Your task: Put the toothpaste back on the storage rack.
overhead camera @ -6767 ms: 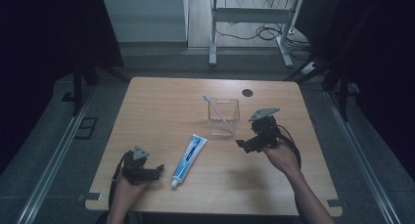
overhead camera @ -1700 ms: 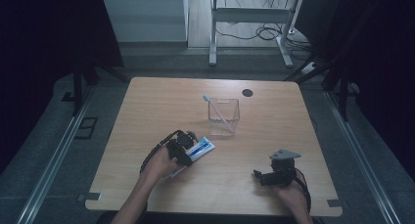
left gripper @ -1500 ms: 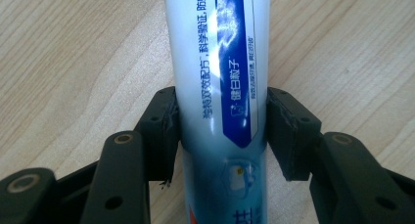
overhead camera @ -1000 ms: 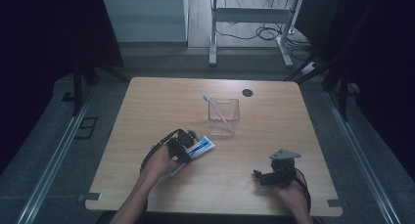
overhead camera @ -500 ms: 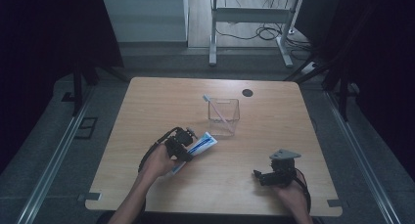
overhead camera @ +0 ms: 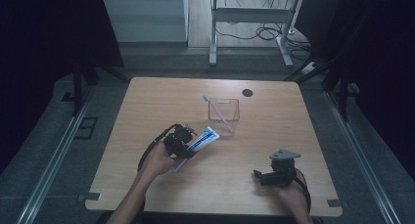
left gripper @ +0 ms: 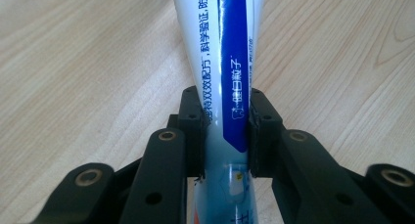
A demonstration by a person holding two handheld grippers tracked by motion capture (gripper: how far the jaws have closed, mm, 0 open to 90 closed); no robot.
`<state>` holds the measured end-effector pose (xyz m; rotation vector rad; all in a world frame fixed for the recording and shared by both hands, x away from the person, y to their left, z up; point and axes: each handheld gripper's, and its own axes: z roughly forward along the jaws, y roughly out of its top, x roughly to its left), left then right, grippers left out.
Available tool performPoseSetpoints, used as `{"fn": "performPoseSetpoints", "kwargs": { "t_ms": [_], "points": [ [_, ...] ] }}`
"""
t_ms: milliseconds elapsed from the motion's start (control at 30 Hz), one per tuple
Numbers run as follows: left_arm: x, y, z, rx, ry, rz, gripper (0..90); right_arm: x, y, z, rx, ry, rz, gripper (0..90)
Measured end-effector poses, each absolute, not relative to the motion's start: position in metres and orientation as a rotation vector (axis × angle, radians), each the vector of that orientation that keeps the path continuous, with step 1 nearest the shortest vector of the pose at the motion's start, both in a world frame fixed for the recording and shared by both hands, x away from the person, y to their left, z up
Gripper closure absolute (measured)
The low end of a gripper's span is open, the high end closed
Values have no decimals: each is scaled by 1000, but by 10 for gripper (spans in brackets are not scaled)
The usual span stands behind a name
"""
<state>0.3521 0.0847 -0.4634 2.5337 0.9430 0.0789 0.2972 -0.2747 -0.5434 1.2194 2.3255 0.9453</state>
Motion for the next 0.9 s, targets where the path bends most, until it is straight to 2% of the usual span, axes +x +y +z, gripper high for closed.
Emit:
{"fn": "performPoseSetpoints", "kwargs": {
  "t_ms": [900],
  "points": [
    [357,81,-430,2422,890,137,731,297,-275,-544,1214,2324,947,0]
  ]
}}
